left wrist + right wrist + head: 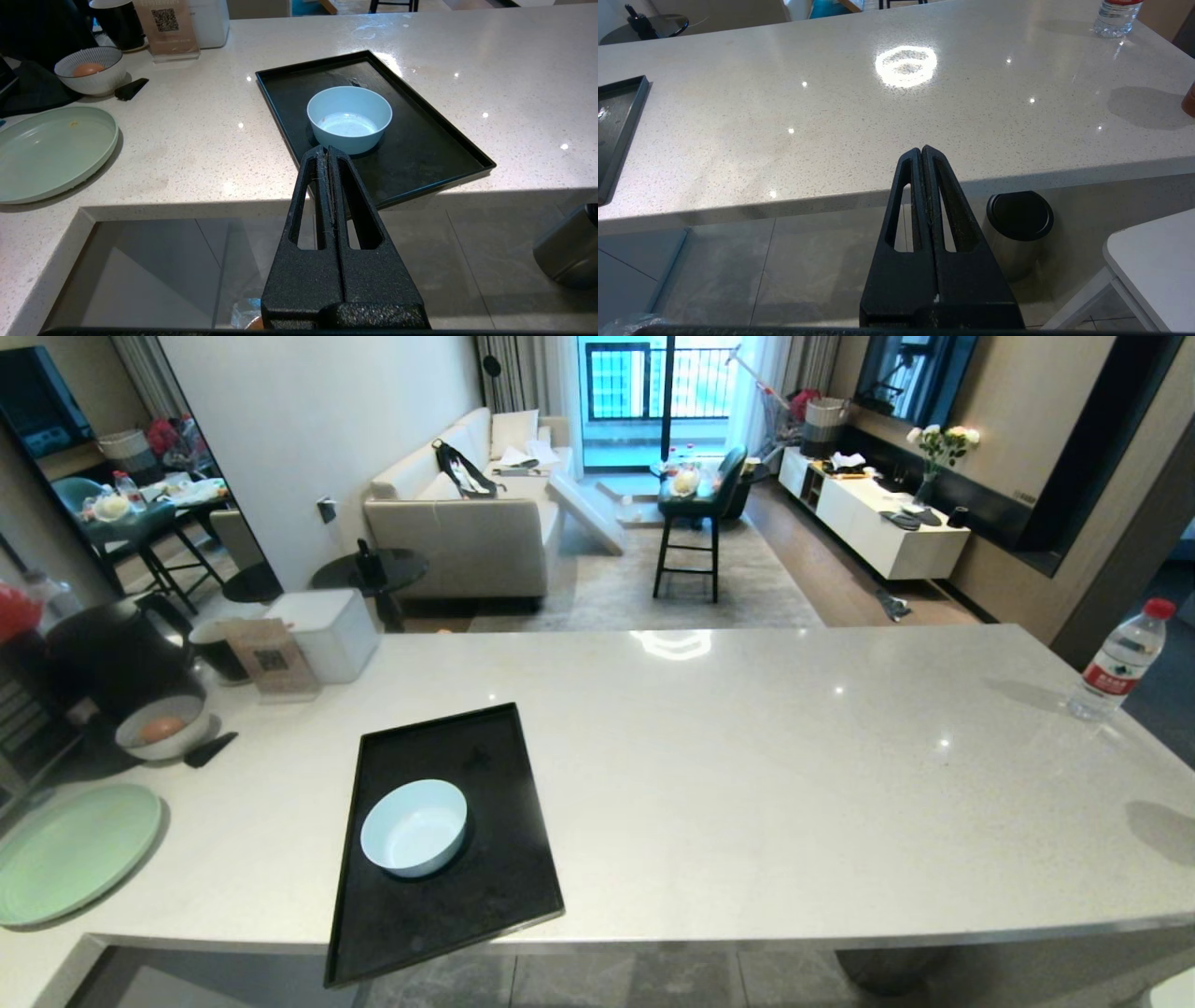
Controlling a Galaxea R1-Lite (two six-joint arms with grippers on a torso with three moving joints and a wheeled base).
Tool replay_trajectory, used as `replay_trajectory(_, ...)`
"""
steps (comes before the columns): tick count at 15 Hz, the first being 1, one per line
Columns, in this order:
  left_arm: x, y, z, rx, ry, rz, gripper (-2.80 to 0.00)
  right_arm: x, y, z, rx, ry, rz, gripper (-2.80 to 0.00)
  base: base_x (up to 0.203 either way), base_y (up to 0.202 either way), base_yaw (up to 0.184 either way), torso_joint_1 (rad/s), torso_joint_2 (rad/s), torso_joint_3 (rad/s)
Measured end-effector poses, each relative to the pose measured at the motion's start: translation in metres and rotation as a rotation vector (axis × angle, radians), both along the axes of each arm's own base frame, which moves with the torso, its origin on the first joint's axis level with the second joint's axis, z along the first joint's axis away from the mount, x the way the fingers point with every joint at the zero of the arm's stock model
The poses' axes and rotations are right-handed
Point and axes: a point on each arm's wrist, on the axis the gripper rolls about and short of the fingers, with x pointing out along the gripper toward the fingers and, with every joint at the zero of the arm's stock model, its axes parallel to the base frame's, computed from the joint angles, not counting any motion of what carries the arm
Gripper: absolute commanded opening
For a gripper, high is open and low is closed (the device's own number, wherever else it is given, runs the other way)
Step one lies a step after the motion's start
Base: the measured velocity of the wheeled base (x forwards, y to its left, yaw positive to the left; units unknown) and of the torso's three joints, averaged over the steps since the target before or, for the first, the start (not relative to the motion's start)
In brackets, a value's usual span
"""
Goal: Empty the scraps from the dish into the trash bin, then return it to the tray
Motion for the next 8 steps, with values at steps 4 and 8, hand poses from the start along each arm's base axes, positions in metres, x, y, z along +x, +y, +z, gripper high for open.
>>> replay_trajectory(4, 0.0000, 0.0000, 0.0000, -0.001, 0.000, 0.000, -2.80, 0.0000, 0.0000, 0.0001, 0.003, -0.001, 0.000, -2.80, 0.000, 0.000, 0.000, 0.000, 0.00, 0.000)
replay_trajectory(8, 0.0000, 0.0000, 0.0000, -0.001, 0.000, 0.000, -2.80, 0.0000, 0.0000, 0.0001, 0.004, -0.002, -0.001, -2.80, 0.000, 0.000, 0.000, 0.000, 0.00, 0.000)
